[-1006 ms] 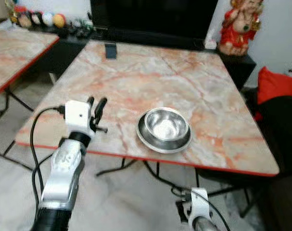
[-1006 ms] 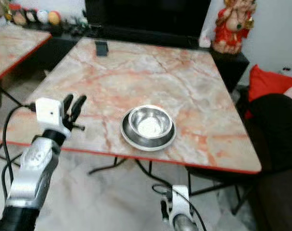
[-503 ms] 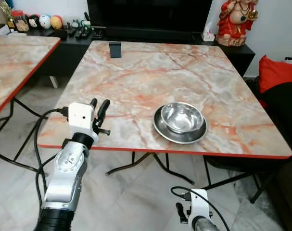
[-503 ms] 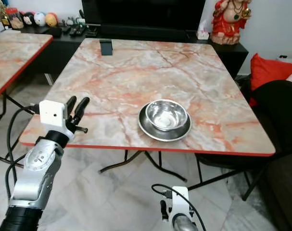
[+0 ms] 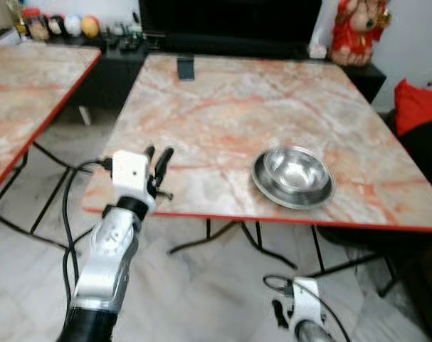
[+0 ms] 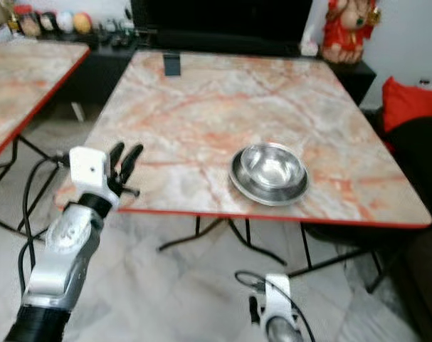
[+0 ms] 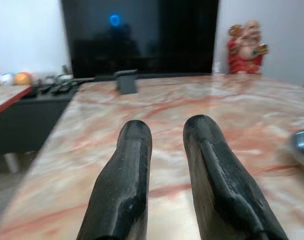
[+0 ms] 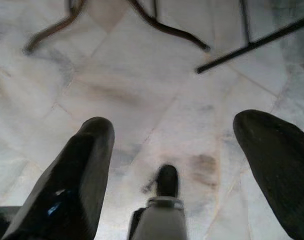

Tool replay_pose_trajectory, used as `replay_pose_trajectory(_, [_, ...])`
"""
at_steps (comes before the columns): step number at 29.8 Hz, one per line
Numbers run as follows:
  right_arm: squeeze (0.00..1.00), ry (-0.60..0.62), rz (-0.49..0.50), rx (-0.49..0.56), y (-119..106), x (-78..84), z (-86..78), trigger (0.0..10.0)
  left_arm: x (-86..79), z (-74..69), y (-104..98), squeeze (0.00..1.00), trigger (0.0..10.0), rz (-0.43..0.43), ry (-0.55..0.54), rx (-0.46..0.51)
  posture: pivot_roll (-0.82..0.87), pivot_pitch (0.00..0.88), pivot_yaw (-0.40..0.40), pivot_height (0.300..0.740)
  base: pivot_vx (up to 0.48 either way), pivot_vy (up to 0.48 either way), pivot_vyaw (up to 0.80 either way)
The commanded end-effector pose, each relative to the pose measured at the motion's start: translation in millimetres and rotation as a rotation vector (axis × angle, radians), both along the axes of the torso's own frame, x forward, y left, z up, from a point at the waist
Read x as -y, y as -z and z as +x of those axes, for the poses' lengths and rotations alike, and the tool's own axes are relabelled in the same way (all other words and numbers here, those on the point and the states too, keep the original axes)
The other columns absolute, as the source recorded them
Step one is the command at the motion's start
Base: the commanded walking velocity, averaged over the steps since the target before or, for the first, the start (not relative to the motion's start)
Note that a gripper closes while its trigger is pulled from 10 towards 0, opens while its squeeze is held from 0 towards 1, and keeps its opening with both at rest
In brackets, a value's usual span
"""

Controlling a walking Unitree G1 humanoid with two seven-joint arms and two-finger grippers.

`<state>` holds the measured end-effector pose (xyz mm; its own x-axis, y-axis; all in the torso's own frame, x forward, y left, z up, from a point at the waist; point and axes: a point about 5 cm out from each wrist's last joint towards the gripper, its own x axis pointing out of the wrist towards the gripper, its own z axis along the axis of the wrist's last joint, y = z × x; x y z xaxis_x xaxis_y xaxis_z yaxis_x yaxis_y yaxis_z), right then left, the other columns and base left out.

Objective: Setting the table

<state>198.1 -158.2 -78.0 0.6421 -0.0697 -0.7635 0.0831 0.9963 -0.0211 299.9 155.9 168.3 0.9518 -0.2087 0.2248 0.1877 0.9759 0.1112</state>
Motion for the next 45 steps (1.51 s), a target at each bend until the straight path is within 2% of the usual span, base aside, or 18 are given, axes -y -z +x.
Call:
replay_pose_trajectory(1, [0.0, 0.01, 0.001, -0.003, 0.5, 1.6, -1.2, 10.0, 3.4, 0.0, -4.9, 0.0, 10.0, 0.009, 0.011, 0.017, -0.03, 0.0, -0.052, 0.74, 0.0, 0.371, 0.0])
replay_pose_trajectory(45, [0.0, -0.012, -0.012, -0.003, 0.6, 1.5, -1.4, 10.0, 5.8, 1.4, -5.7, 0.0, 10.0, 0.021, 0.008, 0.016, -0.02, 0.0, -0.054, 0.74, 0.0, 0.372, 0.0])
